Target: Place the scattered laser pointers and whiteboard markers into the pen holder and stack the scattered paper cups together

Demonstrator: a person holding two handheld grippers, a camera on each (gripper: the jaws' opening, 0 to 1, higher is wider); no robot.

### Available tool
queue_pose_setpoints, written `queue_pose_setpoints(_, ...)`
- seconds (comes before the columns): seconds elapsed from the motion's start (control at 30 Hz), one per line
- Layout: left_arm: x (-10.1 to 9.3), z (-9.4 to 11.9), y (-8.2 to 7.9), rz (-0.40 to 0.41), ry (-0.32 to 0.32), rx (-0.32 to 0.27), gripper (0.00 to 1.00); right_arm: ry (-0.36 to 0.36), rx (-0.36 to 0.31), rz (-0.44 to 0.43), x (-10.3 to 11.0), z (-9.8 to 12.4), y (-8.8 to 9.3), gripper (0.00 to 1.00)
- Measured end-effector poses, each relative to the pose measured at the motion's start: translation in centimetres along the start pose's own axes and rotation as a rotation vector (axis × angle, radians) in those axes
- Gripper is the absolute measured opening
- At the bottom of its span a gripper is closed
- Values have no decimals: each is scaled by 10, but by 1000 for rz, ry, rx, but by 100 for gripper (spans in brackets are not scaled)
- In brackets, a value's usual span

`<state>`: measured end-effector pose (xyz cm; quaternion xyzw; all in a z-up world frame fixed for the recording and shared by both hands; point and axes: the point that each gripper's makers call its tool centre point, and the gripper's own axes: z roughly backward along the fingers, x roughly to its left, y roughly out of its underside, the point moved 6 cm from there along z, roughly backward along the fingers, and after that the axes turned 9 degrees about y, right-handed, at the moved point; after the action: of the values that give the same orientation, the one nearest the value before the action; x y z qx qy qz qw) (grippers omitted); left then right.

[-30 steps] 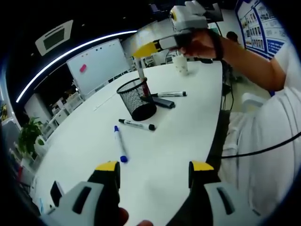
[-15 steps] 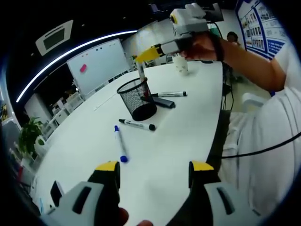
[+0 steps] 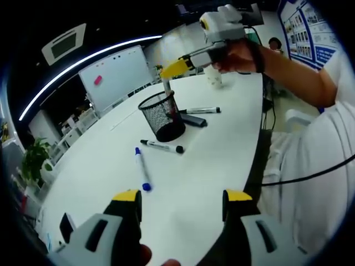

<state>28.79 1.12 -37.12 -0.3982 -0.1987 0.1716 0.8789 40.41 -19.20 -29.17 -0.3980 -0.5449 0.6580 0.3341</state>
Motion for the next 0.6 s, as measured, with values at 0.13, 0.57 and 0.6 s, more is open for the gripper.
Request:
queue_pose_setpoints(0.13, 0, 1, 0, 0, -1, -1, 59, -2, 5, 3, 1, 0, 2, 11)
queue_pose_setpoints(0.57, -1, 0, -3, -5, 2, 0, 59, -9, 22, 12, 2, 0, 7, 11)
queue_pose_setpoints(0.6, -1, 0, -3, -5, 2, -1, 59, -10, 22, 13, 2, 0, 7, 11)
